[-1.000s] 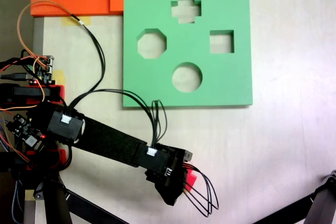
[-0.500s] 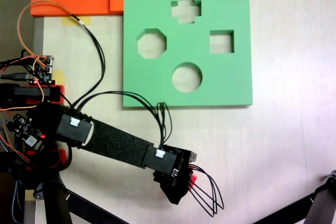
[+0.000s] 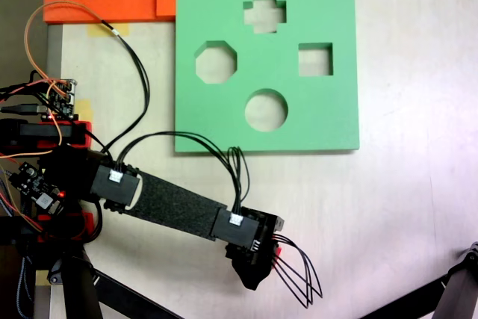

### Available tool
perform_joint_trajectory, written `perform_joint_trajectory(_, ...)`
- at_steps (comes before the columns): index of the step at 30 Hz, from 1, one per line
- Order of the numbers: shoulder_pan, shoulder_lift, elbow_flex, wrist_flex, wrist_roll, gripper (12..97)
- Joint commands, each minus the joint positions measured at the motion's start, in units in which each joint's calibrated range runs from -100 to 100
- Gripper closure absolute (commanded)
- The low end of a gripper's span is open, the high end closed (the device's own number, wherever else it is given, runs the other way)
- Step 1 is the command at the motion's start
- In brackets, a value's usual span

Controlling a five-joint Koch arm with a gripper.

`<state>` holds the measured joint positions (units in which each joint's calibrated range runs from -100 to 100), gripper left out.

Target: Put the cross columnar block into the corresponding hole

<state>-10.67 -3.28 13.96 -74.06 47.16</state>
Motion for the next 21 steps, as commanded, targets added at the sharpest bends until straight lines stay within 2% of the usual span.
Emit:
perform_joint_trajectory(1,0.4,-0.2,0.1,2.4,0.6,42.3)
perform_joint_trajectory(12,0.8,-0.3,-3.3,2.4,2.9,42.5)
perform_joint_trajectory(16,0.9,0.4,-4.1,2.4,2.9,55.9)
perform_joint_trajectory(21,0.9,0.9,-5.1,2.4,2.8,61.5)
